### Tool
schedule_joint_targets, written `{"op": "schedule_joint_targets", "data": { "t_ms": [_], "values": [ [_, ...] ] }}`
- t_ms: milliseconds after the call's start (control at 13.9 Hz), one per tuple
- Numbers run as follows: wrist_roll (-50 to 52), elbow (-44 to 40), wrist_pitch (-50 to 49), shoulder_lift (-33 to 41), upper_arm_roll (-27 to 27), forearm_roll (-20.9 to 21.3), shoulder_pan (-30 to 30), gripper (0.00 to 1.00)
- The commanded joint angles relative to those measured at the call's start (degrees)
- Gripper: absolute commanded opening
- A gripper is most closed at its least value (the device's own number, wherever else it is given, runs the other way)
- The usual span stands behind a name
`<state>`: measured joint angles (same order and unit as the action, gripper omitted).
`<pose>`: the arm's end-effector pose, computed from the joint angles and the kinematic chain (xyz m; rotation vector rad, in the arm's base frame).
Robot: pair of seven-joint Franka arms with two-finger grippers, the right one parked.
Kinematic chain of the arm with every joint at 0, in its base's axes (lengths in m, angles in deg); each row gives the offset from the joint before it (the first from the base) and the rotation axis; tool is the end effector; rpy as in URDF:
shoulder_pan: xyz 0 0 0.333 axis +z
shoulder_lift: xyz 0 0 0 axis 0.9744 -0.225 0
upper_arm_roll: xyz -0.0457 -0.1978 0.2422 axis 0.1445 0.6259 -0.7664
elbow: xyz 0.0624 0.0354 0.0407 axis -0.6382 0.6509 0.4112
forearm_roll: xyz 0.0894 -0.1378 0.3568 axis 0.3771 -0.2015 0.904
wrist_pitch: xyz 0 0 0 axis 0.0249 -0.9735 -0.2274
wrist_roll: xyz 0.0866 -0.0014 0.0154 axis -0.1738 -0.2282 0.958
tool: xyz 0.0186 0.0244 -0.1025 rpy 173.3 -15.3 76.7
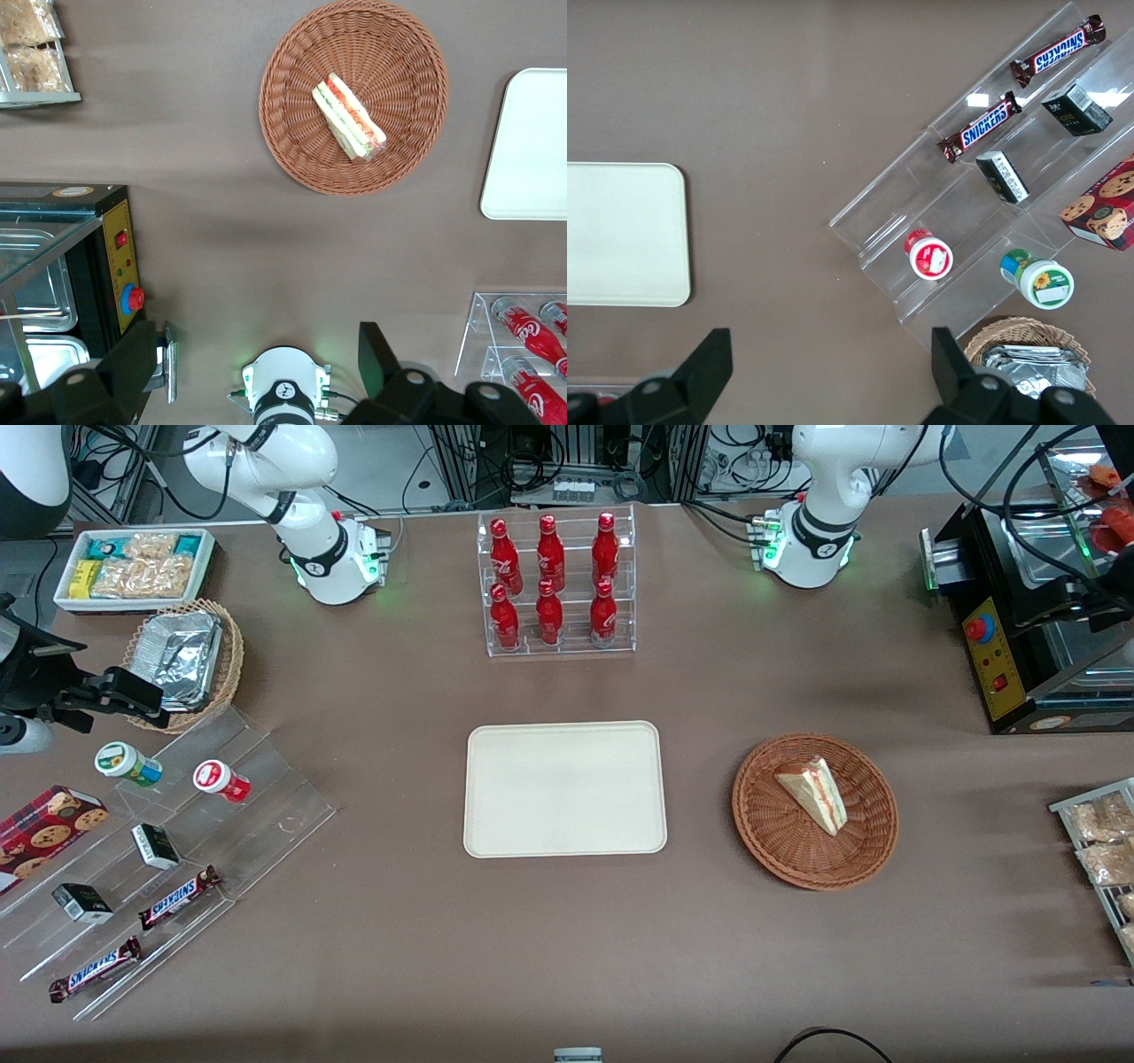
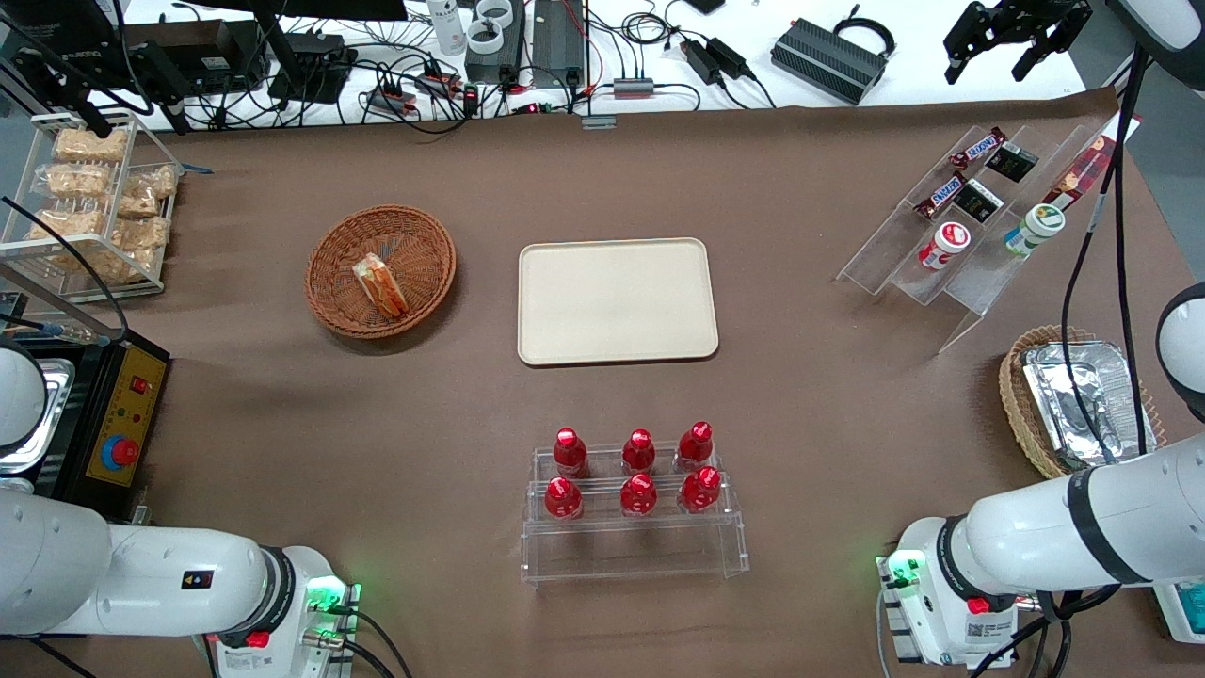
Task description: Place sandwich from basket to tray
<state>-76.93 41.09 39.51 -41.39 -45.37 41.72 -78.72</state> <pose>0.5255 0.0338 0.6562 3.1153 0.0649 -0.2985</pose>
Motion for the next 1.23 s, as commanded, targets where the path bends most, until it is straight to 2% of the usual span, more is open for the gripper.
{"op": "schedule_joint_targets", "data": {
  "t_ms": [0,433,577,794,1155],
  "values": [
    [0.08,-1.52,0.21,-0.96,2.23,-0.33,1.38,1.00],
    [1.31,-1.08,1.79,-3.68,0.66,1.87,-0.73,1.00],
    [7.08,0.50,4.41,-5.96,-0.32,1.35,-1.00,1.00],
    [14.74,11.11,18.36,-5.53,-0.41,0.56,-0.21,1.00],
    [28.52,22.02,34.81,-8.86,-0.06,-0.59,-1.08,1.00]
  ]
}}
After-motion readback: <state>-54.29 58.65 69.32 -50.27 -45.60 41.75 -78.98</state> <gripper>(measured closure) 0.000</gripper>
